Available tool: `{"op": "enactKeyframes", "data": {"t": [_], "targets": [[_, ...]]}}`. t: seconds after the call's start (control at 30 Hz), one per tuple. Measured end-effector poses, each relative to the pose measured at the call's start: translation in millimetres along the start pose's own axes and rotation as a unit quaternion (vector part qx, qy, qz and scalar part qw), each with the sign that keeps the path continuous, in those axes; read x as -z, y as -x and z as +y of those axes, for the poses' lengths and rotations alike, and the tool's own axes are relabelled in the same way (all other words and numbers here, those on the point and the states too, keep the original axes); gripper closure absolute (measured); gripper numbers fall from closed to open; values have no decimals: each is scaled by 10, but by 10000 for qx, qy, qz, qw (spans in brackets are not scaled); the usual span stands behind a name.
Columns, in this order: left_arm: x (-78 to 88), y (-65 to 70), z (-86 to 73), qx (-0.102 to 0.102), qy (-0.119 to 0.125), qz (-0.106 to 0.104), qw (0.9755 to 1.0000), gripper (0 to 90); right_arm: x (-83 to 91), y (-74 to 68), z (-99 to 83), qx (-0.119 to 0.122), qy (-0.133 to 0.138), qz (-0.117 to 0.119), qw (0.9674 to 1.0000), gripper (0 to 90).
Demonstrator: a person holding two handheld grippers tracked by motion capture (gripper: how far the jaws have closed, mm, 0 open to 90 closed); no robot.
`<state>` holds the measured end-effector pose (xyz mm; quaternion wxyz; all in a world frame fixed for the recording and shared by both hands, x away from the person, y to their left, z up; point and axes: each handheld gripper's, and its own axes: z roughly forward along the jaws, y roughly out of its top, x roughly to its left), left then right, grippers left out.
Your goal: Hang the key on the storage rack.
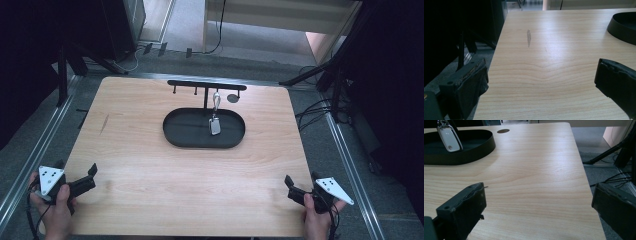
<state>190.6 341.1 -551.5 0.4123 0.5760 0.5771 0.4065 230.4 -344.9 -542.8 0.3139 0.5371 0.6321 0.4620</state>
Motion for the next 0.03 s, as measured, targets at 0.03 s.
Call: {"op": "enactKeyframes", "data": {"t": [0.03], "targets": [[0,1,1,-8,-8,2,10000,0,-1,5,-1,-47,2,-3,10000,0]]}}
